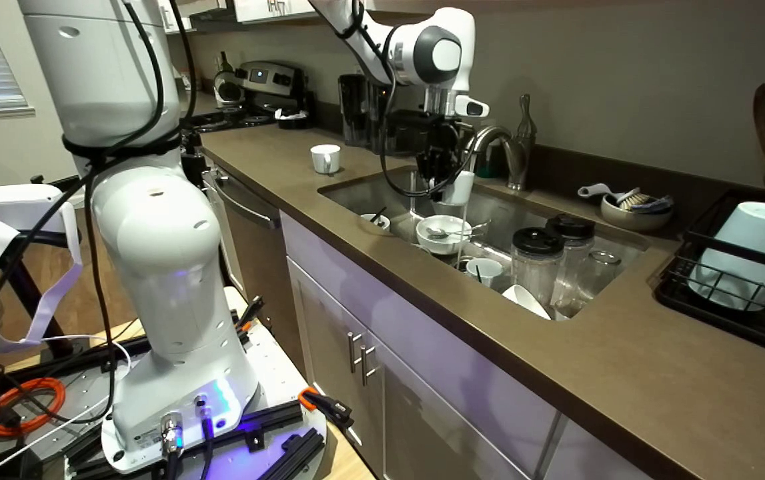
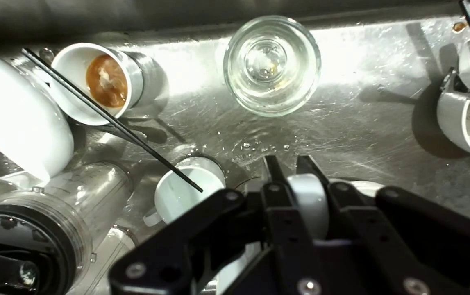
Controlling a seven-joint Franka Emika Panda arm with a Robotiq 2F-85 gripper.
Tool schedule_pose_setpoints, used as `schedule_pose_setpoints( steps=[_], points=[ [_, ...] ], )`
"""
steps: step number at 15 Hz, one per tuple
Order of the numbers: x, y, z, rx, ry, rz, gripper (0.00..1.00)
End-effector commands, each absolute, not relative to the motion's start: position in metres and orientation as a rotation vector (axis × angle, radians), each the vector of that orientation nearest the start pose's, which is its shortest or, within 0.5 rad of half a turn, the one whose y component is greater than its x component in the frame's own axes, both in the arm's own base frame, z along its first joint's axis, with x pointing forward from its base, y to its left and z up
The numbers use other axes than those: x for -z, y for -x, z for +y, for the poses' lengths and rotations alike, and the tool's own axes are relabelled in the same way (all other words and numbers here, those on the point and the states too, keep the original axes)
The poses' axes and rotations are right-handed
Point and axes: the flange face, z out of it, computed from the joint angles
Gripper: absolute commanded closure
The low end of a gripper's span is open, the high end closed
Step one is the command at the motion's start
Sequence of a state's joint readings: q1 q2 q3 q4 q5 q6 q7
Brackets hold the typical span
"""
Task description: Take the white mug from the left side of the sink, fill it with water, and place it on the right side on the sink
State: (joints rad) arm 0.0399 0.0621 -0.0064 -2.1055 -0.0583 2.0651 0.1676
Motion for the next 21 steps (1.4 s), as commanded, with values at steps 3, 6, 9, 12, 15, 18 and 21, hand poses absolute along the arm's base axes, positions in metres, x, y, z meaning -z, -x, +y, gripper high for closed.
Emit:
schedule_pose_setpoints(
  steps=[3, 6, 9, 12, 15, 18, 21],
  points=[
    [-0.373, -0.547, 0.008, -0.151, 3.199, 0.186, 0.93],
    [-0.37, -0.55, 0.0, -0.145, 3.204, 0.21, 0.93],
    [-0.372, -0.553, -0.008, -0.113, 3.212, 0.227, 0.93],
    [-0.372, -0.556, -0.013, -0.086, 3.213, 0.233, 0.93],
    [-0.371, -0.562, -0.014, -0.059, 3.208, 0.232, 0.93],
    [-0.37, -0.567, -0.014, -0.044, 3.206, 0.227, 0.93],
    [-0.37, -0.573, -0.014, -0.036, 3.207, 0.225, 0.93]
  ],
)
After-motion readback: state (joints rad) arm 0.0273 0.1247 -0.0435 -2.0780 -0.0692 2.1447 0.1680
